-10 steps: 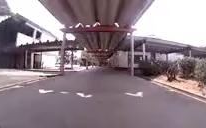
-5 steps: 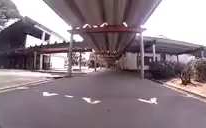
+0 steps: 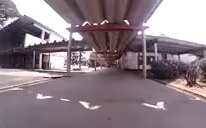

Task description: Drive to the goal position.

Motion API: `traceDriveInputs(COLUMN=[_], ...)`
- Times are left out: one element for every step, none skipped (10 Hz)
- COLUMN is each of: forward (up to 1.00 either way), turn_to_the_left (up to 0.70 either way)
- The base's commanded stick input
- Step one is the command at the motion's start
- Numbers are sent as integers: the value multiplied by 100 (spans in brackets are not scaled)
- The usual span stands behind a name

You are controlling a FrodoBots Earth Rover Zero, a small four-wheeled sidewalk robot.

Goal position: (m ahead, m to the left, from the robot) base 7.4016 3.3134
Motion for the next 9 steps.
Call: traceDriveInputs(forward=[50, 50, 50, 50, 50, 50, 50, 50, 50], turn_to_the_left=[0, 0, 0, 0, 0, 0, 0, 0, 0])
